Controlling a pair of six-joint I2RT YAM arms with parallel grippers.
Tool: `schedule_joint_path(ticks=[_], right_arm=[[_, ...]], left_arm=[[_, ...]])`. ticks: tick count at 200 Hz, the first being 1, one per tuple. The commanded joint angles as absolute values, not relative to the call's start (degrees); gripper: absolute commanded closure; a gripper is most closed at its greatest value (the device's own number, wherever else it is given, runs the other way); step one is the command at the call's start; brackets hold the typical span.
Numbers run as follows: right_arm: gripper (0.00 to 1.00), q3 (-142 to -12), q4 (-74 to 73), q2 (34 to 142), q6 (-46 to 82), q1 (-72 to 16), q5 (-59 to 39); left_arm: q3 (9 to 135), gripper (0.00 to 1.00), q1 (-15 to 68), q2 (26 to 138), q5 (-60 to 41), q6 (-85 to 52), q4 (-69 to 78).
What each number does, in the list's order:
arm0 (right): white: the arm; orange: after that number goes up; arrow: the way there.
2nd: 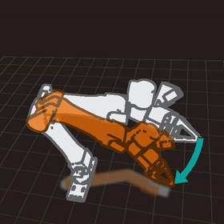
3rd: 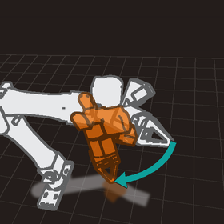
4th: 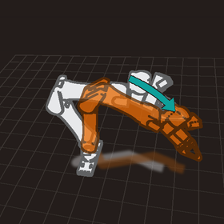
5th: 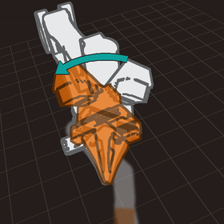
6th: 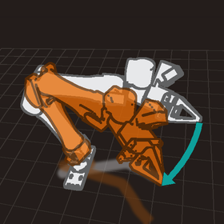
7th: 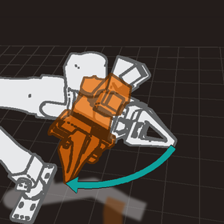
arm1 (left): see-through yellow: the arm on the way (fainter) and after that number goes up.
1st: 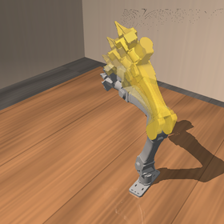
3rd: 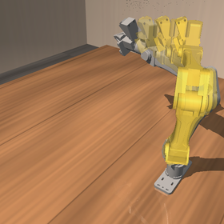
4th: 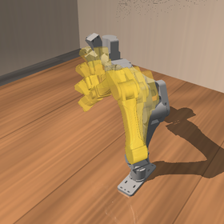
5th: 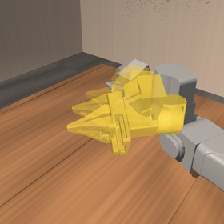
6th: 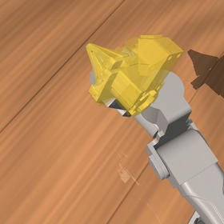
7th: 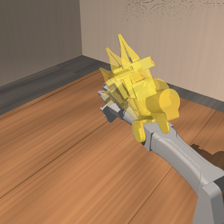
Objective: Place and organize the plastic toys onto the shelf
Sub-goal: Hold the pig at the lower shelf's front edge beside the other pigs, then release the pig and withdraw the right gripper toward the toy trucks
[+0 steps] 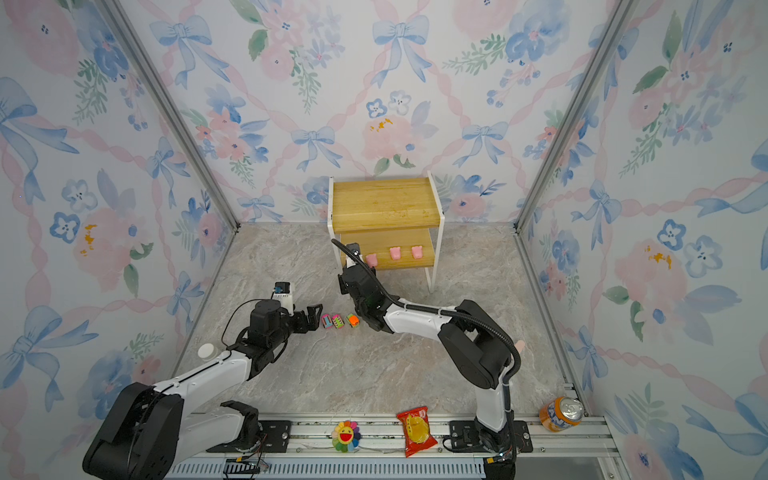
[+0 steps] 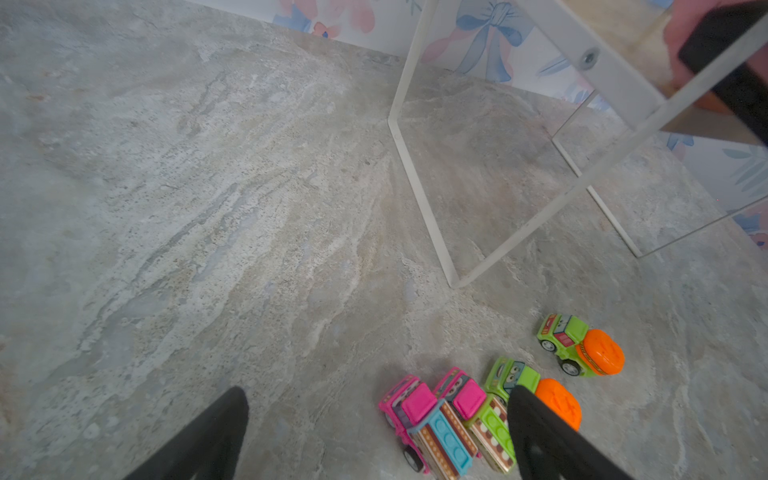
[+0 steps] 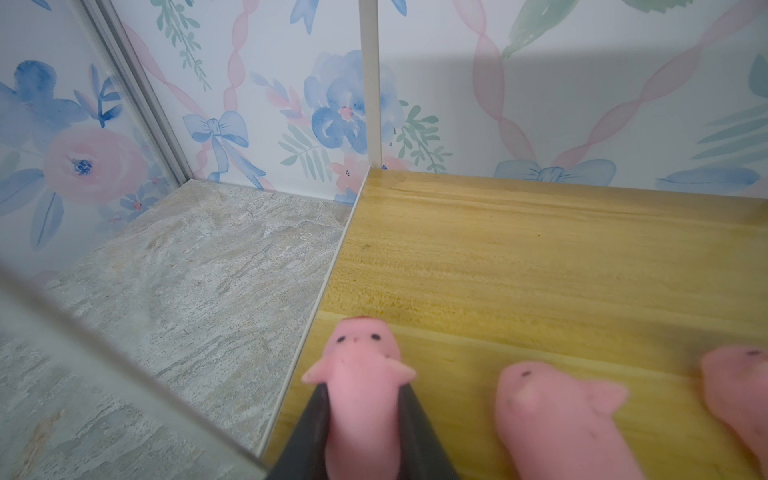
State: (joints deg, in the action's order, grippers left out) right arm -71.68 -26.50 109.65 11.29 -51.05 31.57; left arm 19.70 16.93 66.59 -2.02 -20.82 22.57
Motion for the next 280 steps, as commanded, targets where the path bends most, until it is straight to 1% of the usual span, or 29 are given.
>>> schedule_joint_path(ticks=[1, 78, 100, 241, 280], right_arm=[[0.71, -72.6, -26.88, 110.67, 10.72, -50.6, 32.25], [0.66, -71.56, -26.83, 109.54, 10.99, -50.76, 32.26], [0.63, -71.38, -26.88, 109.49, 10.85, -50.9, 32.34], [0.61, -66.75, -25.86, 105.58, 10.11, -53.21, 33.75], [0.59, -65.33, -23.67, 104.09, 9.45, -54.64, 33.57]], left_arm=[[20.12, 0.02, 17.15, 67.31, -1.94, -20.48, 21.99], [20.06, 0.02, 17.17, 67.05, -1.85, -20.44, 22.02], [20.06, 0.02, 17.21, 67.06, -1.88, -20.52, 22.02], [20.04, 0.02, 17.18, 66.87, -1.99, -20.39, 22.02], [20.04, 0.02, 17.21, 66.87, -2.13, -20.44, 21.99]])
